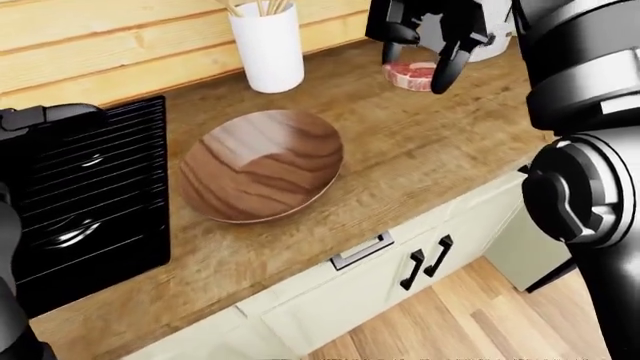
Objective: Pick the lamb chop from the pan and place it in the bowl.
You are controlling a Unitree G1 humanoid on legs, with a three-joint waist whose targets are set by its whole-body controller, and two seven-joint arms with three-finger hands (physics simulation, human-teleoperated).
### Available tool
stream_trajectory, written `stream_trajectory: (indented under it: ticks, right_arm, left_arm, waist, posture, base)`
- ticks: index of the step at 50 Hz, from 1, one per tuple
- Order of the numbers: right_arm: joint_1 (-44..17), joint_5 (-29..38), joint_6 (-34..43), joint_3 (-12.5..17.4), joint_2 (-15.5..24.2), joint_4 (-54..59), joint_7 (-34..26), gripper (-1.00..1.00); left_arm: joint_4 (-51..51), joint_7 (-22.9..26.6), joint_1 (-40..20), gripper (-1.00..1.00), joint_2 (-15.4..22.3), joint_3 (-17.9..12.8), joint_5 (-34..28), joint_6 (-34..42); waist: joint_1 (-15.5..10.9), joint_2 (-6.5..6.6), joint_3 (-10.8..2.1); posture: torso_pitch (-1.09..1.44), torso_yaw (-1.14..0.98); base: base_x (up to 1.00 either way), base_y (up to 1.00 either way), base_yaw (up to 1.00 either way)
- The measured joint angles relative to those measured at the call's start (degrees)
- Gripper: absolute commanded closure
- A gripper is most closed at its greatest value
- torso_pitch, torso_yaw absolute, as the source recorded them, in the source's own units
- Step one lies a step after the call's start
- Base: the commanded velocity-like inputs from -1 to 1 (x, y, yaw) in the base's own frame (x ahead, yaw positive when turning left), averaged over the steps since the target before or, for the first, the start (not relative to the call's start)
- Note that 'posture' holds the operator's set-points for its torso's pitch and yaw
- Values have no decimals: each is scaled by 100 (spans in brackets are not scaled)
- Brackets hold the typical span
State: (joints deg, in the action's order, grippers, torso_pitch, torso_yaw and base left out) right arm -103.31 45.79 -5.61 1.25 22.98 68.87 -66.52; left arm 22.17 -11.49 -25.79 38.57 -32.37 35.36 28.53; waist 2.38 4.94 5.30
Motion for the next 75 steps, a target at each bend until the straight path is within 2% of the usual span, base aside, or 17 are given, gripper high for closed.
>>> stream_trajectory:
  ticks: [13, 16, 29, 33, 38, 46, 48, 51, 56, 59, 61, 63, 65, 67, 68, 70, 75]
  right_arm:
    - [-65, 51, -1246, -44, 83, 368, 1394, 100]
    - [-103, -43, -958, 114, 25, 414, 1354, 100]
    - [-70, -219, -709, 32, -30, 357, 1298, 100]
    - [-20, -183, -658, 16, 15, 396, 1240, 100]
    - [-89, -224, -679, 21, -11, 286, 1206, 100]
    - [-82, -260, -668, 30, -23, 275, 1189, 100]
    - [-63, -264, -654, 17, -74, 296, 1183, 100]
    - [-21, -288, -666, -11, -164, 343, 1159, 100]
    - [-75, -284, -637, 12, -77, 309, 1151, 100]
    - [-137, -295, -625, 27, -66, 264, 1173, 100]
    - [-114, -321, -628, 47, -40, 239, 1166, 100]
    - [-145, -321, -618, 42, -15, 246, 1143, 100]
    - [-154, -322, -606, 42, -26, 246, 1143, 100]
    - [-153, -330, -609, 39, -44, 271, 1143, 100]
    - [-136, -338, -616, 40, -58, 271, 1138, 100]
    - [-86, -344, -655, 13, -77, 300, 1107, 100]
    - [-55, -303, -791, -32, -80, 318, 1048, 100]
  left_arm:
    - [-28, 25, 24, -100, -18, 10, -28, 1]
    - [-41, 23, 14, -100, -20, 6, -34, -4]
    - [-43, 29, -9, -100, -13, 25, -21, -4]
    - [-72, 62, 16, -100, -47, 129, 1, 51]
    - [43, 32, 15, -100, -6, -37, -19, 2]
    - [42, 41, 45, -100, -35, -1, -3, 16]
    - [-20, 32, 46, -100, -34, -20, -7, 44]
    - [-72, -5, 78, -100, -33, -71, -25, 87]
    - [10, 7, 9, -100, 1, -47, -10, 43]
    - [-14, 19, -22, -100, 35, -35, 10, 50]
    - [33, 19, 10, -100, -25, -18, 22, 42]
    - [40, 20, 17, -100, -8, -3, 44, 62]
    - [13, 15, -5, -100, 9, 2, 56, 81]
    - [12, 11, -23, -100, 27, 7, 65, 90]
    - [24, 13, -21, -100, 32, -3, 67, 80]
    - [45, 16, 8, -100, 21, -24, 68, 56]
    - [14, 11, 45, -100, 5, -27, 63, 65]
  waist:
    - [12, -50, -115]
    - [20, -50, -99]
    - [41, -51, -55]
    - [-62, -51, -205]
    - [-203, -59, -246]
    - [-258, 99, -205]
    - [-336, 31, -195]
    - [-343, 23, -182]
    - [-197, -284, -117]
    - [-143, -542, -217]
    - [-55, -473, -247]
    - [-73, -437, -166]
    - [-59, -305, -123]
    - [-21, -96, -117]
    - [2, -45, -103]
    - [-2, -39, -46]
    - [10, -26, -35]
  posture:
    - [0, 0]
    - [0, 0]
    - [0, 0]
    - [0, 0]
    - [0, 0]
    - [0, 0]
    - [0, 0]
    - [0, 0]
    - [0, 0]
    - [0, 0]
    - [0, 0]
    - [0, 0]
    - [0, 0]
    - [0, 0]
    - [0, 0]
    - [0, 0]
    - [0, 0]
  base:
    - [0, 0, 0]
    - [0, 0, 0]
    - [0, 0, 2]
    - [0, 0, 57]
    - [0, 0, 66]
    - [0, 0, 70]
    - [0, 0, 73]
    - [0, 0, 45]
    - [0, 0, 39]
    - [0, 0, 27]
    - [0, 0, 9]
    - [0, 0, 0]
    - [0, 0, 0]
    - [0, 0, 0]
    - [0, 0, 0]
    - [0, 0, 0]
    - [0, 0, 0]
